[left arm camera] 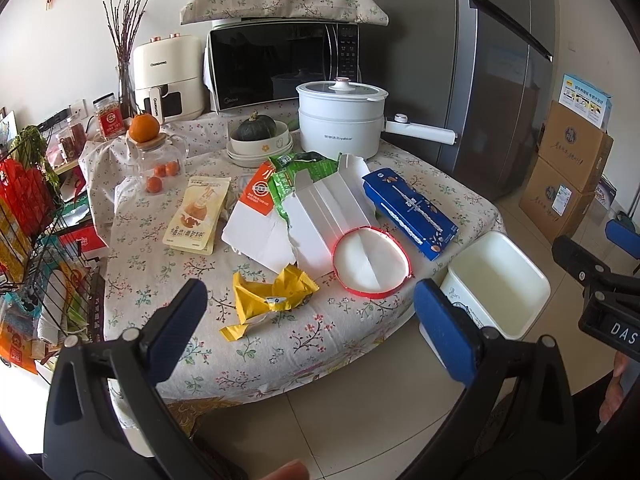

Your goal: Collect trash

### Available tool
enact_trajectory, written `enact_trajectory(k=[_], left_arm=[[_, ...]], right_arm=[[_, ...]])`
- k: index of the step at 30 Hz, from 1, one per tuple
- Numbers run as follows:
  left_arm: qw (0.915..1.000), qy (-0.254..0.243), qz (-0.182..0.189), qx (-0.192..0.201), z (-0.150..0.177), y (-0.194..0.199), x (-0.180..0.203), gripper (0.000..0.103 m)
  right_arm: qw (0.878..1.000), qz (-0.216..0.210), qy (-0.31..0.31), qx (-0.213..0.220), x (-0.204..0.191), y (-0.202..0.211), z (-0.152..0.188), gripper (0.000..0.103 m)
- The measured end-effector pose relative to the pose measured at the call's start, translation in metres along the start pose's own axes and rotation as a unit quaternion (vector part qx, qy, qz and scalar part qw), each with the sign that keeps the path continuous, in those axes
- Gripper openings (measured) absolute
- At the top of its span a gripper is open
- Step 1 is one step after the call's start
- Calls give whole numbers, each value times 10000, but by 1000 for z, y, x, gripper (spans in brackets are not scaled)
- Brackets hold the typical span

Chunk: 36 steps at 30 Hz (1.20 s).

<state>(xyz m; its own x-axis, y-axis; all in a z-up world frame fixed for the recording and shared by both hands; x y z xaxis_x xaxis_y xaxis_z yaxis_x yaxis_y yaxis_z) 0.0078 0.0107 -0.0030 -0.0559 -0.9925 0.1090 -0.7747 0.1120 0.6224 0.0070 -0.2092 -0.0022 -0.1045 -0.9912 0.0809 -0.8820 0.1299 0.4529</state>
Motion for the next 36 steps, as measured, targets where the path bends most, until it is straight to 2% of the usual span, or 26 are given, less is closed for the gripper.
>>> enact_trajectory(k=[28,36], left_arm=[[10000,12,-43,18,-2,0,-5,102],[10000,25,9,-94,1,-4,-11,102]], right_arm=[[9999,33,83,54,-4,2,1,103],[9999,94,12,53,0,3,-4,103]])
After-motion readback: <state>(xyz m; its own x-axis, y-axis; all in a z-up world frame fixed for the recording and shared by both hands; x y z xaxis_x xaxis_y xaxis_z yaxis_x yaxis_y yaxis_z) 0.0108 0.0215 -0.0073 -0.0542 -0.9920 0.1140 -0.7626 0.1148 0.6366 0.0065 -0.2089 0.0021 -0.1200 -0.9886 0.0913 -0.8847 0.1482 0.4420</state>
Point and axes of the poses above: each gripper's, at about its wrist camera, not at the fingertips, and y roughly against the way its jaws point, x to its right, z to its underside, the point moved 1 cm from there along -y, roughly the way its jaws point, and after that the axes turned 11 degrees about z, right-handed, at the moved point
